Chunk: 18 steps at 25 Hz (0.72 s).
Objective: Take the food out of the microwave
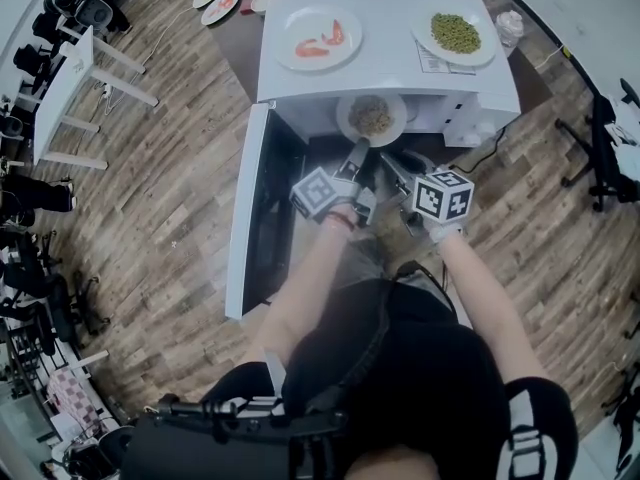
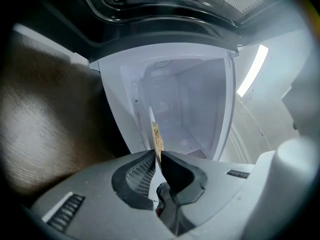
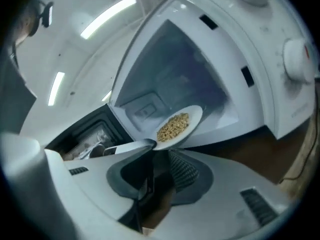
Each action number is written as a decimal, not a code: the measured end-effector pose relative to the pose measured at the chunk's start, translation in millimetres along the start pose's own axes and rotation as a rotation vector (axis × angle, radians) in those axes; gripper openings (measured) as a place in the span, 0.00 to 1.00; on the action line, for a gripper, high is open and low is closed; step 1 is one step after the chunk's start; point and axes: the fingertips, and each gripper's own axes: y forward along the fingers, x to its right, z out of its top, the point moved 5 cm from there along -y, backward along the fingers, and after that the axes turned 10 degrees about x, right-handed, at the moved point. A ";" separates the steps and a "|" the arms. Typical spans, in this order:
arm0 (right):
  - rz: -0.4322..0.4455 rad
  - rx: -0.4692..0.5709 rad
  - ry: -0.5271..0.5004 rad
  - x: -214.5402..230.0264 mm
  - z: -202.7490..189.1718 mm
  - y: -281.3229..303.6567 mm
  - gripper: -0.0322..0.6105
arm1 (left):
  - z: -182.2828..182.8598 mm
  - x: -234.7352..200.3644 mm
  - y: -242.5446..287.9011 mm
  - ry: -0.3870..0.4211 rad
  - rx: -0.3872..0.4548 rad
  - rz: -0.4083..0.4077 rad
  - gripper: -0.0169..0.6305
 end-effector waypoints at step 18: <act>-0.066 0.149 0.586 16.6 -1.6 22.4 0.13 | -3.8 13.0 -1.0 -0.044 -0.010 -0.098 0.06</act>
